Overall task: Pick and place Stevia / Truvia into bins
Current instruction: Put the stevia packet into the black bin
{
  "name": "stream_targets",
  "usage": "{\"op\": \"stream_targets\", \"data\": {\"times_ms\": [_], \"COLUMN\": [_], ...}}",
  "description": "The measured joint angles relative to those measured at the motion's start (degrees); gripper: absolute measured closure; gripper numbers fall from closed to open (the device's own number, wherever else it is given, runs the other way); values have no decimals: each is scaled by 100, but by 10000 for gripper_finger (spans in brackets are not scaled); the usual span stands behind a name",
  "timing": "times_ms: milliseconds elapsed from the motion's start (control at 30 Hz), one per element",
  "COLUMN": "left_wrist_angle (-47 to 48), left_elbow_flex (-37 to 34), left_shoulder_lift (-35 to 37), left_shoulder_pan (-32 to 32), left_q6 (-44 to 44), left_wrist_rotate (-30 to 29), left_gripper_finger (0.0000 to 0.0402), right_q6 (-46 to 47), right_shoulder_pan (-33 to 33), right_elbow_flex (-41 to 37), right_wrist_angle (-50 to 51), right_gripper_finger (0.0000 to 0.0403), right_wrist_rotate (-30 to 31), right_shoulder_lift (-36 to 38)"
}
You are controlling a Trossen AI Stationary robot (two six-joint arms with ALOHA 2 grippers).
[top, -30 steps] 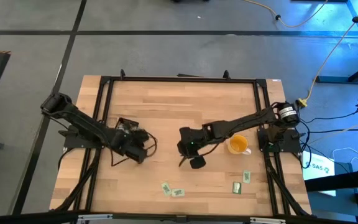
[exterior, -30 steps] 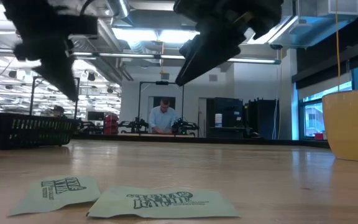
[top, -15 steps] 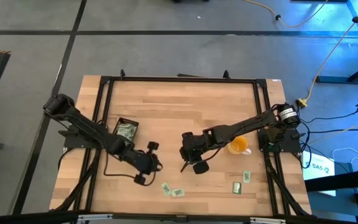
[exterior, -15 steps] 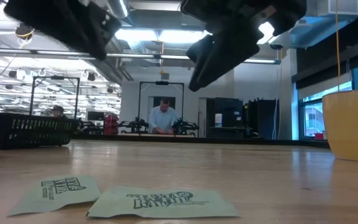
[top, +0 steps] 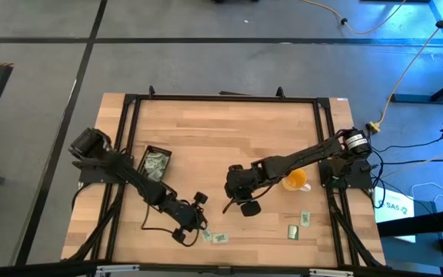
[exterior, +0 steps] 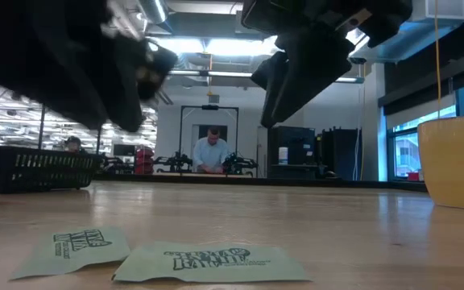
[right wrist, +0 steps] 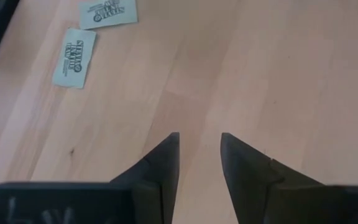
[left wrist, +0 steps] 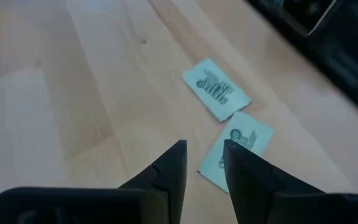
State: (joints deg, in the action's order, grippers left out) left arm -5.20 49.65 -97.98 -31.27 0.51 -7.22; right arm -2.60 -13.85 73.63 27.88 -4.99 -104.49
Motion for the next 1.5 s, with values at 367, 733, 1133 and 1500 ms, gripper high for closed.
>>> {"op": "stream_targets", "data": {"times_ms": [367,733,1133,1500], "left_wrist_angle": [-334,128,696,3671], "left_elbow_flex": [0,31,-8,-9], "left_shoulder_lift": [-800,-810,-476,1614], "left_shoulder_pan": [-164,-87,-12,100], "left_q6": [18,-774,-734,-2829], "left_wrist_rotate": [14,-5,139,-2108], "left_gripper_finger": [301,328,394,395], "right_q6": [-43,-43,-43,98], "right_shoulder_pan": [0,0,0,0], "right_elbow_flex": [0,0,0,0], "right_wrist_angle": [19,11,17,-36], "right_gripper_finger": [283,283,283,283], "right_wrist_rotate": [2,2,4,6], "right_shoulder_lift": [0,-2,-4,-4]}}
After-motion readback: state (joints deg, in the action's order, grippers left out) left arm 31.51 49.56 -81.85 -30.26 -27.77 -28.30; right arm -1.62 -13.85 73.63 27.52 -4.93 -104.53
